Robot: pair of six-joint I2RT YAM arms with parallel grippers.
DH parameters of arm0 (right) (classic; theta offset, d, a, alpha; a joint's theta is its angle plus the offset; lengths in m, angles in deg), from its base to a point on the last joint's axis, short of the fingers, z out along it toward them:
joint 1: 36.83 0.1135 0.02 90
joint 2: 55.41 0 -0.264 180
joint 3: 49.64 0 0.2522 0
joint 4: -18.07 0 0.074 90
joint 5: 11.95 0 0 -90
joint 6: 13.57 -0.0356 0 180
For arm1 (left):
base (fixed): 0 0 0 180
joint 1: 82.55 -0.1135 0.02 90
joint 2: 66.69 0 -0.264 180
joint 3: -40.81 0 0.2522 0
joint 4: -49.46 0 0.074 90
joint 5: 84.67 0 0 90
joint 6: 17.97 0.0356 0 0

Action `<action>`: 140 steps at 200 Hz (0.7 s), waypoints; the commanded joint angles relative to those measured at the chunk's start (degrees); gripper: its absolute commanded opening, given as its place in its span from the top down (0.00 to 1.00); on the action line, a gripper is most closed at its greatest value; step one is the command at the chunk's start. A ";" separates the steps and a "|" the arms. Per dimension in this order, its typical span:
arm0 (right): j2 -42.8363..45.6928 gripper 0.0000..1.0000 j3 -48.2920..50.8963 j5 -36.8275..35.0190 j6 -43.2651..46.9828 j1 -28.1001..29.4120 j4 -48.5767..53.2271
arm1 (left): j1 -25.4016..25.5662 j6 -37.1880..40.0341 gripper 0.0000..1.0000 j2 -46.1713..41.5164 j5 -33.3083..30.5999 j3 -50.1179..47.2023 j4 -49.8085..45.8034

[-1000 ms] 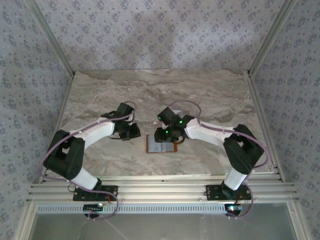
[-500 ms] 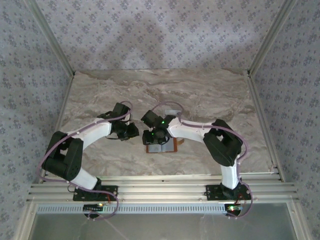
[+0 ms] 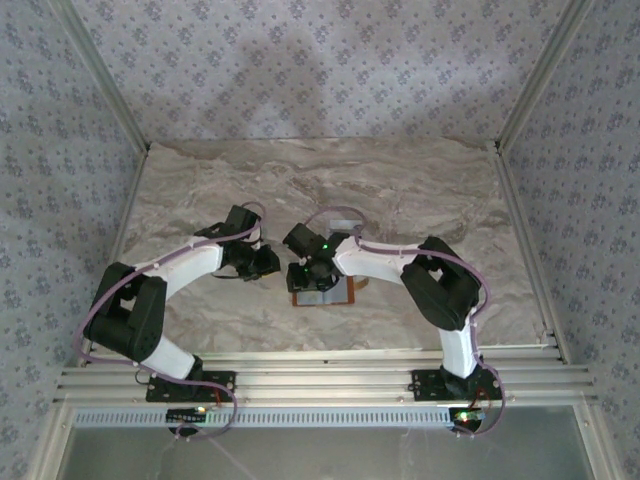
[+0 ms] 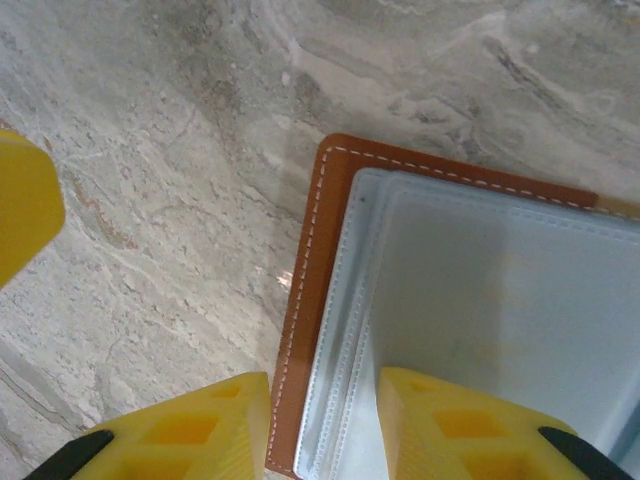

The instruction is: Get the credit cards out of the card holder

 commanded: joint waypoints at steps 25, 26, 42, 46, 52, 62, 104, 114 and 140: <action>2.55 0.65 3.48 -3.21 -2.12 -0.62 1.40 | 0.69 -0.57 0.79 -0.17 1.06 -0.05 0.44; 2.58 0.65 3.54 -3.22 -2.18 -0.59 1.38 | 0.72 -0.58 0.79 -0.21 1.06 -0.08 0.44; 3.21 0.65 4.24 -3.94 -2.56 -0.66 1.19 | 1.32 -0.71 0.79 -0.08 0.98 0.24 0.37; 3.43 0.65 4.49 -4.17 -2.72 -0.70 1.10 | 1.43 -0.80 0.79 -0.03 0.98 0.31 0.39; 3.81 0.65 4.84 -4.40 -2.75 -0.75 0.86 | 1.67 -0.88 0.79 0.09 1.02 0.55 0.20; 4.47 0.65 5.47 -4.64 -3.08 -0.87 0.52 | 2.09 -1.04 0.79 0.30 1.08 0.86 0.00; 6.37 0.65 7.88 -5.46 -3.75 -1.43 0.16 | 4.33 -3.25 0.80 1.70 2.97 1.75 1.54; 6.55 0.64 8.07 -5.84 -3.72 -1.53 0.37 | 5.14 -3.84 0.80 2.21 3.49 2.09 2.16; 6.57 0.65 8.16 -6.57 -3.46 -1.79 1.19 | 6.87 -6.21 0.80 3.34 5.72 1.77 5.80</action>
